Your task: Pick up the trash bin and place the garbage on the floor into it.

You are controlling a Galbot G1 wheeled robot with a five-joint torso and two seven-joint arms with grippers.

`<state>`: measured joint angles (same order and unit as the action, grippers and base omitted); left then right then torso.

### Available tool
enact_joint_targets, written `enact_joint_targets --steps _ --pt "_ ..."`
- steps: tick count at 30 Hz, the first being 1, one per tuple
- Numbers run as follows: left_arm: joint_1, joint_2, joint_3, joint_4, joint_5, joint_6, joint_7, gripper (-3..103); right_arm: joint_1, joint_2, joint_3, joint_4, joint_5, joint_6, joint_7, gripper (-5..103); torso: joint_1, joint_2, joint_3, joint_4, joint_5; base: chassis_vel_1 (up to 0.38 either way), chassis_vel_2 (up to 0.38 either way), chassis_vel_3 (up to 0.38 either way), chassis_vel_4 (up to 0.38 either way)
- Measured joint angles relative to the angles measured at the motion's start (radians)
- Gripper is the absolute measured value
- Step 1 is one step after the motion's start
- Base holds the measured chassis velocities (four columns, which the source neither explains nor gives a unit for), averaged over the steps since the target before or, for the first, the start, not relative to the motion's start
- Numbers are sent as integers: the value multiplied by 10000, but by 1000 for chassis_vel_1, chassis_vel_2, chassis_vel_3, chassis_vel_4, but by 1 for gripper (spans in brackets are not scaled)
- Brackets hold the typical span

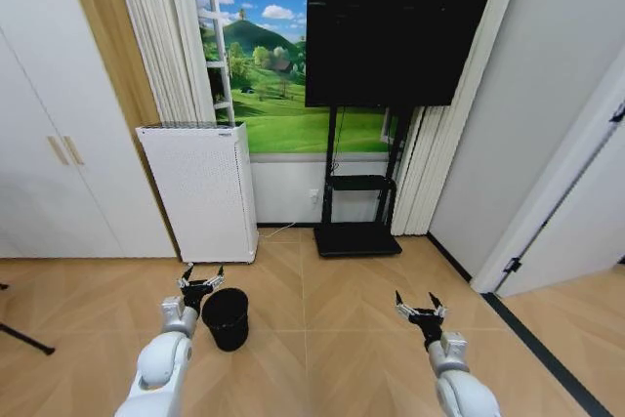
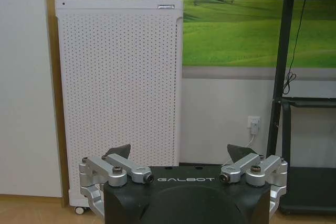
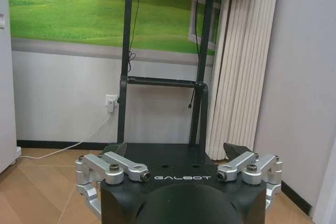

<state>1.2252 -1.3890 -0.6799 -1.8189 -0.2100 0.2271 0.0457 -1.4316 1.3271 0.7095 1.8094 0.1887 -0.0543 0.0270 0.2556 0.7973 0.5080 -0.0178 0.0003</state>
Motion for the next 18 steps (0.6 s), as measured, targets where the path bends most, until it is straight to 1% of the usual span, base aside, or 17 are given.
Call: enact_joint_targets --steps 4,8,11,12,13,15,16,18 --pt "30 -25 5 -24 12 0 16 100 -15 -15 35 -16 10 29 -1 100 -2 -5 -5 -4 -5 244 -243 -241 252" --pt "40 -24 3 -71 14 0 18 100 -37 -21 64 -24 30 57 -6 100 -4 -12 -7 1 -2 238 -231 -237 243" --pt "55 -20 11 -108 12 0 23 100 -55 -23 85 -25 36 76 -7 100 -7 -18 -12 -6 1 243 -225 -225 234" --pt "55 -20 11 -108 12 0 23 100 -55 -23 85 -25 36 76 -7 100 -7 -18 -12 -6 1 226 -220 -211 217" --pt "77 -26 12 -118 12 0 23 100 -56 -23 96 -22 37 81 -6 100 -9 -18 -13 -2 -7 214 -243 -211 222" --pt "116 -35 13 -135 12 0 28 100 -63 -21 101 -6 38 82 -7 100 -9 -21 -13 -2 -7 214 -226 -219 222" --pt "137 -36 11 -149 12 0 40 100 -68 -19 106 8 39 82 -8 100 -9 -23 -13 0 2 231 -226 -215 229" --pt "154 -36 -14 -154 6 -3 92 100 -83 -6 138 49 39 82 -8 100 -9 -25 -15 -1 -8 214 -211 -204 213"
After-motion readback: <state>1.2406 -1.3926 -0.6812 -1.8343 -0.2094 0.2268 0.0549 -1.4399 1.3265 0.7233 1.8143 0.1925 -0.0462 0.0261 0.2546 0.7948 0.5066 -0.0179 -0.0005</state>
